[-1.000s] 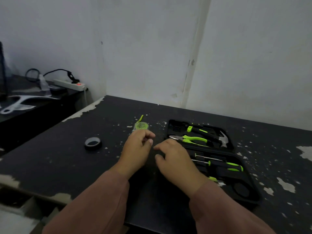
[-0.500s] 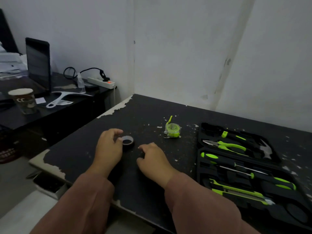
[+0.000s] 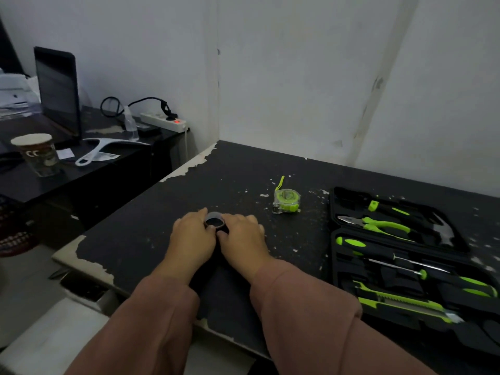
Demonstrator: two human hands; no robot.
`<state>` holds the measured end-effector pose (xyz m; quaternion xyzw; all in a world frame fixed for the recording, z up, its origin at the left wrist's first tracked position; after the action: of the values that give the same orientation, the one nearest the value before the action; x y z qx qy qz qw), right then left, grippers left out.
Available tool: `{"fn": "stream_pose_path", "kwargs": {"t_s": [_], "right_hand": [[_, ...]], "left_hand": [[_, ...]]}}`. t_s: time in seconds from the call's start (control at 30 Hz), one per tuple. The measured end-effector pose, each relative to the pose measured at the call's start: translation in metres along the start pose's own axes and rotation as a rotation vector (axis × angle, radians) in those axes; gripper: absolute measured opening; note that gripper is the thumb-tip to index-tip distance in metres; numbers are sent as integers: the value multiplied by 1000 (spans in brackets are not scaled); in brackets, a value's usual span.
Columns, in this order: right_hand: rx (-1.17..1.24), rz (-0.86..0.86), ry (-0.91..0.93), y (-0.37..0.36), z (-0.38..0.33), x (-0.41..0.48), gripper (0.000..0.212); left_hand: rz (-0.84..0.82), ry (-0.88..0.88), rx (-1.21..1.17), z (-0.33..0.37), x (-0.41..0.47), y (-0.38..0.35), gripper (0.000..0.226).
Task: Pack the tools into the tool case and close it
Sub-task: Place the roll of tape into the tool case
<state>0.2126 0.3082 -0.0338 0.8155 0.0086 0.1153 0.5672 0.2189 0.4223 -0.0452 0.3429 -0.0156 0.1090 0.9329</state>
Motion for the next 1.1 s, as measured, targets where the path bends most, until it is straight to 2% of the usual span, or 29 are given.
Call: {"fn": "stream_pose_path", "kwargs": {"t_s": [0.23,0.43,0.57,0.83,1.1], "right_hand": [[287,102,-52,28,12,-20,41],[261,297,2,87,36,-52,44],[193,388,2,121,69,-84,44],[15,514,-144,171,168,-171,44],[-63,571,-347,194,254,-251,45]], "left_hand": [[-5,-130,-164,28,-19,6,55],[19,-254,-440,72,-56,1,54],[-15,-341,-534,111,-82,-18,51],[-259,-545,-480,202,-139,-102,51],[-436,-723,-208,270,-199,-188,57]]}}
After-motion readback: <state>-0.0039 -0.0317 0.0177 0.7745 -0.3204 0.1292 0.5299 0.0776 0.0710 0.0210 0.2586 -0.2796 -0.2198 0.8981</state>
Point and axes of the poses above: each hand's wrist, its own x-axis towards the middle knuckle, its own y-axis out of the back of the hand, z = x × y, the point moved 10 cm from there along x, towards the middle knuckle, and after that the axes turned 10 degrees about -x, right-handed, at the moved point
